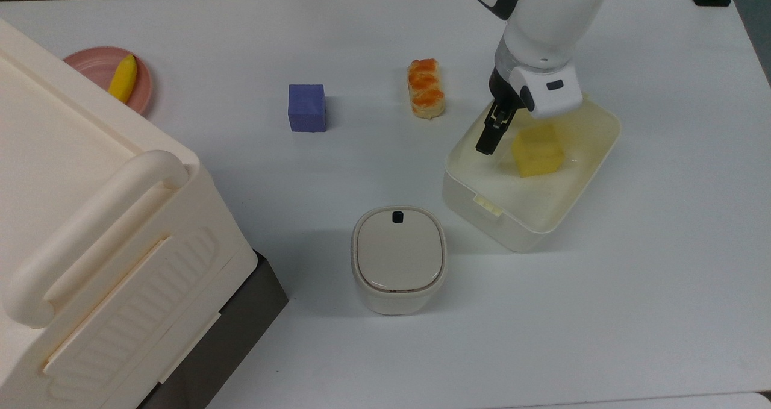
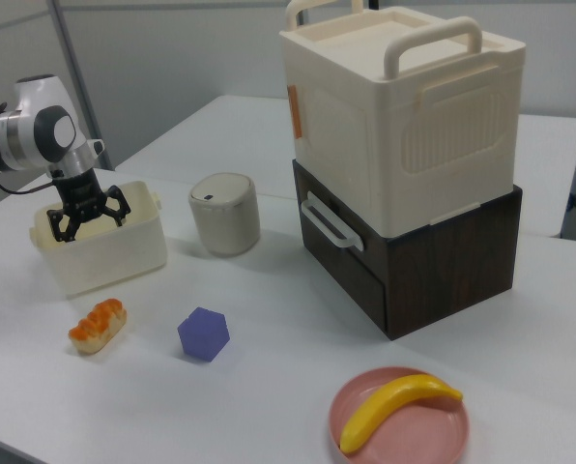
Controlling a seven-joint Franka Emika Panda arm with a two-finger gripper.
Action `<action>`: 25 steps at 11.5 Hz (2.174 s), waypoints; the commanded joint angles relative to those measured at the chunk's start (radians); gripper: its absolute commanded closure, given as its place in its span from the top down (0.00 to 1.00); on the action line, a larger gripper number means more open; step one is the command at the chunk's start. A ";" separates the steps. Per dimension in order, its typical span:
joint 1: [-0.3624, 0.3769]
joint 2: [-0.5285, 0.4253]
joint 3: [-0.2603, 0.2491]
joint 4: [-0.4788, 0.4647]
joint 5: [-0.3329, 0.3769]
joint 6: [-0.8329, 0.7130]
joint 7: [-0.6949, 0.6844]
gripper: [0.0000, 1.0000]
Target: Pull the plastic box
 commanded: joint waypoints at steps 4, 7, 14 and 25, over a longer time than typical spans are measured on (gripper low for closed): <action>-0.021 -0.113 -0.010 -0.136 -0.026 0.044 -0.025 1.00; -0.044 -0.134 -0.010 -0.180 -0.052 0.056 -0.034 1.00; -0.089 -0.177 -0.027 -0.214 -0.051 0.056 -0.040 1.00; -0.124 -0.281 -0.031 -0.059 0.054 -0.092 0.872 1.00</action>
